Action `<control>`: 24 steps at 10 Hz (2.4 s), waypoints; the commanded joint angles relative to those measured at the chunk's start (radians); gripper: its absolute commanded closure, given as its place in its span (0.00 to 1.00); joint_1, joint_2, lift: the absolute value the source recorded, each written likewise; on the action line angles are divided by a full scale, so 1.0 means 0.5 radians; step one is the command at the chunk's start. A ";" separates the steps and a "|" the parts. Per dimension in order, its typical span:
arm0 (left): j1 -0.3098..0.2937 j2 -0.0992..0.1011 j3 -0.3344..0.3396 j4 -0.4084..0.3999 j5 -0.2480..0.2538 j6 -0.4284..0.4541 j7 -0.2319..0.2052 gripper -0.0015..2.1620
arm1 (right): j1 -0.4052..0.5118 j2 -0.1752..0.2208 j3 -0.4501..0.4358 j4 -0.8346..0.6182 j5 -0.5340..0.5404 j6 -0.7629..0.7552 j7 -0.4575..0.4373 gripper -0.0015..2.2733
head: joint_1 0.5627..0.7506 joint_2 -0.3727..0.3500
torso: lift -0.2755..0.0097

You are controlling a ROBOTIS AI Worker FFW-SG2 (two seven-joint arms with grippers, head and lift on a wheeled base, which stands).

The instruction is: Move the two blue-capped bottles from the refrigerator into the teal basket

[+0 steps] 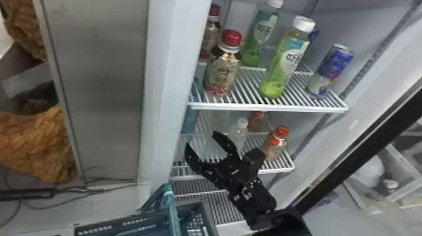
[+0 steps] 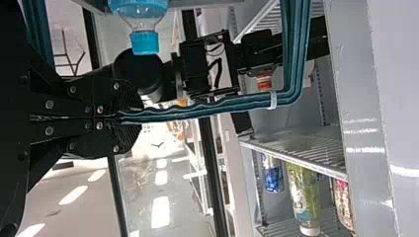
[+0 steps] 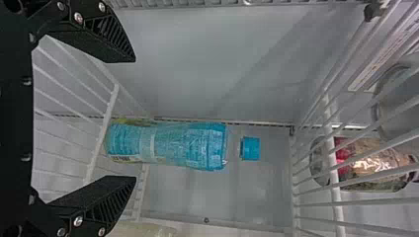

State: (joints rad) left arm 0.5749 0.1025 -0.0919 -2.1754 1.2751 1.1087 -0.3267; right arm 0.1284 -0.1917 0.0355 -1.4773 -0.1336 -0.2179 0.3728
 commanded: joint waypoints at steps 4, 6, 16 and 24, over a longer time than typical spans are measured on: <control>-0.006 0.007 -0.016 0.009 0.005 -0.004 0.000 0.54 | -0.242 -0.009 0.153 0.257 -0.034 -0.104 -0.108 0.06 | 0.70 0.03 | 0.39; -0.006 0.007 -0.016 0.014 0.005 -0.013 0.000 0.54 | -0.355 -0.012 0.202 0.390 -0.037 -0.163 -0.169 0.04 | 0.70 0.03 | 0.39; -0.016 0.001 -0.028 0.024 0.009 -0.038 0.003 0.54 | -0.797 -0.012 0.392 0.773 -0.086 -0.178 -0.417 0.03 | 0.70 0.07 | 0.39; -0.021 0.004 -0.034 0.039 0.027 -0.043 0.003 0.54 | -0.856 -0.028 0.472 0.802 -0.101 -0.124 -0.476 0.28 | 0.70 0.10 | 0.39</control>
State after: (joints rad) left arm 0.5624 0.1041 -0.1089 -2.1561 1.2873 1.0874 -0.3251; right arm -0.3041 -0.2047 0.2739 -1.0759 -0.1845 -0.2752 0.1350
